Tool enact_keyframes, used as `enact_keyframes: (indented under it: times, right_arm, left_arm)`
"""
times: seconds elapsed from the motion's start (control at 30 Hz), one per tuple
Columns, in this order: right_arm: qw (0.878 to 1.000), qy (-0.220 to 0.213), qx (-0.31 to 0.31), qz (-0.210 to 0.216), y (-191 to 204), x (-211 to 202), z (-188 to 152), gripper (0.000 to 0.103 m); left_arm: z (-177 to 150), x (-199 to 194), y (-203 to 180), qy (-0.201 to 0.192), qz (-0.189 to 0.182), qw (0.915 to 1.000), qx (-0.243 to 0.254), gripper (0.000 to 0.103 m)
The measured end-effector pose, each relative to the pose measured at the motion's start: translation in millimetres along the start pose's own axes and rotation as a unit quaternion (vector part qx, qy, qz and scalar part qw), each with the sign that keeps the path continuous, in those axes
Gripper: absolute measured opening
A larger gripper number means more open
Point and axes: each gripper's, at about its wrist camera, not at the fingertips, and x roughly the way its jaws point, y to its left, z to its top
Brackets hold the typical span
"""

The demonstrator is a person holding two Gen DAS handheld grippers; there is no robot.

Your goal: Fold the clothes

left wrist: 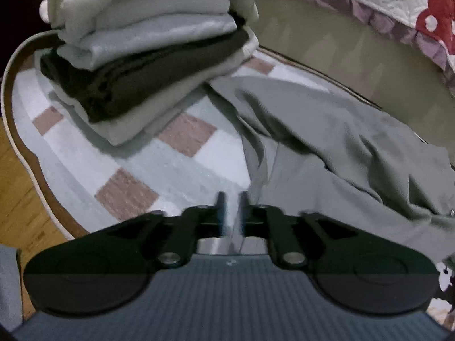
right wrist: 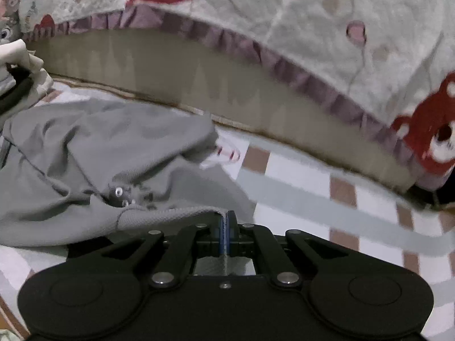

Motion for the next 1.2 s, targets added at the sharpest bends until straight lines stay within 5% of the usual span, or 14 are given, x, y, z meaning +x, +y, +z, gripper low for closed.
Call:
enact_keyframes:
  times: [0.07, 0.1, 0.27, 0.4, 0.5, 0.7, 0.8, 0.87, 0.97, 1.07, 1.13, 1.17, 1.2]
  right_arm:
    - [1.0, 0.003, -0.023, -0.011, 3.2, 3.4, 2.8, 0.002]
    - [0.999, 0.01, -0.042, -0.016, 6.3, 7.5, 3.4, 0.002]
    - [0.974, 0.075, -0.21, -0.044, 39.0, 43.8, -15.9, 0.002]
    - [0.984, 0.064, -0.168, -0.004, 33.9, 41.5, -3.7, 0.002]
    - [0.994, 0.052, -0.096, 0.015, 18.3, 34.3, 6.5, 0.002]
    - [0.993, 0.113, 0.004, 0.04, 1.8, 42.7, -5.5, 0.006]
    - [0.989, 0.132, 0.022, 0.054, 2.7, 48.9, -10.1, 0.019]
    - [0.988, 0.136, 0.029, 0.065, 4.7, 50.6, -12.0, 0.046]
    - [0.987, 0.149, 0.018, 0.054, 10.9, 58.5, -10.5, 0.065]
    - [0.985, 0.167, -0.007, 0.038, 17.6, 68.8, -12.7, 0.068]
    - [0.984, 0.173, -0.029, 0.032, 22.5, 77.5, -16.2, 0.068]
    - [0.984, 0.172, -0.042, 0.028, 24.8, 82.3, -17.8, 0.068]
    - [0.986, 0.156, -0.062, 0.019, 26.5, 85.8, -17.8, 0.067]
  left_arm:
    - [-1.5, 6.6, 1.2, 0.02, 0.006, 0.9998, -0.005, 0.066]
    - [-2.3, 9.9, 1.8, 0.031, 0.008, 0.9995, -0.007, 0.073]
    - [-10.1, 31.9, -2.4, 0.101, 0.009, 0.9949, 0.004, 0.075]
    - [-20.3, 43.7, -21.3, 0.131, 0.005, 0.9902, 0.048, 0.077]
    - [-21.3, 47.0, -23.6, 0.124, 0.038, 0.991, 0.032, 0.077]
    - [-28.9, 53.6, -25.0, 0.155, -0.012, 0.9876, 0.023, 0.079]
    - [-35.4, 54.9, -40.3, 0.163, -0.013, 0.9845, 0.064, 0.083]
    - [-39.8, 57.7, -51.2, 0.165, 0.003, 0.9823, 0.088, 0.089]
    - [-45.4, 59.3, -64.5, 0.151, 0.023, 0.9816, 0.114, 0.098]
    - [-48.6, 59.3, -67.6, 0.138, 0.016, 0.9832, 0.119, 0.098]
    - [-47.7, 52.4, -68.5, 0.115, 0.011, 0.9853, 0.125, 0.084]
    - [-45.8, 46.9, -70.2, 0.1, 0.011, 0.9857, 0.135, 0.034]
    - [-43.6, 40.3, -72.3, 0.081, 0.013, 0.9856, 0.148, 0.007]
